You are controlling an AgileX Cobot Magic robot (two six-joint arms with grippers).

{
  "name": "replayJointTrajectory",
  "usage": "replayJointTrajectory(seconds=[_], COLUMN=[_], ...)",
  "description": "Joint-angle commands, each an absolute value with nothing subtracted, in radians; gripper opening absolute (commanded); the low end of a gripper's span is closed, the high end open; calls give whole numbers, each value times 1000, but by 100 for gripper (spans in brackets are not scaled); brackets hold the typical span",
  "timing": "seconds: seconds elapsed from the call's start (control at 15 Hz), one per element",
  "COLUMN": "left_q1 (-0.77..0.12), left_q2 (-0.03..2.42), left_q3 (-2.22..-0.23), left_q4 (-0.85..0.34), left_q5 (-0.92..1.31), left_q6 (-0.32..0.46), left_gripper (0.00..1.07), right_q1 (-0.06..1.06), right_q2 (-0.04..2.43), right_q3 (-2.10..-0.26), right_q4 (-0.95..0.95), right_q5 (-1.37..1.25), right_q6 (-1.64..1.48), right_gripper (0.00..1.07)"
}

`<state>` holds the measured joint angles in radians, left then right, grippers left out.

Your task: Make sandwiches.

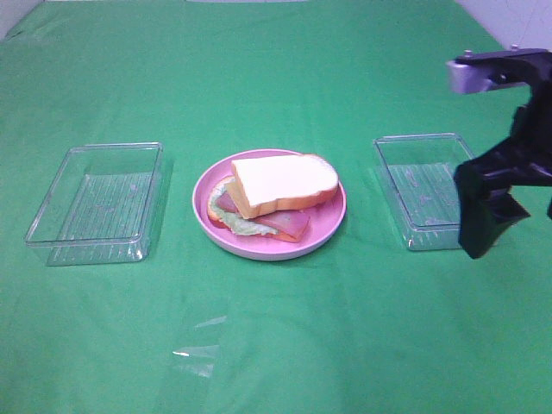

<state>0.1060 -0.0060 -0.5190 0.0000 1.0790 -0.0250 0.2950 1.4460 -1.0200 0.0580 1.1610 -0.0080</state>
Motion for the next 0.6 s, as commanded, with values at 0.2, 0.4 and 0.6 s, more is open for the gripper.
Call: replayJointTrajectory(seconds=[0.2, 0.4, 0.6], left_q1=[109, 109, 109], left_q2=[-20, -20, -20], left_q3=[-517, -517, -517], left_q4=[0, 0, 0], left_q5=[1074, 1074, 1074], left_q6=[-23, -23, -23], left_gripper=[100, 100, 100], right_q1=[113, -33, -92], right_q2=[1227, 1003, 759], right_q3=[-794, -604, -474], right_q4=[47, 43, 41], right_q5=[1033, 957, 896], right_q6=[0, 0, 0], right_gripper=[96, 96, 96])
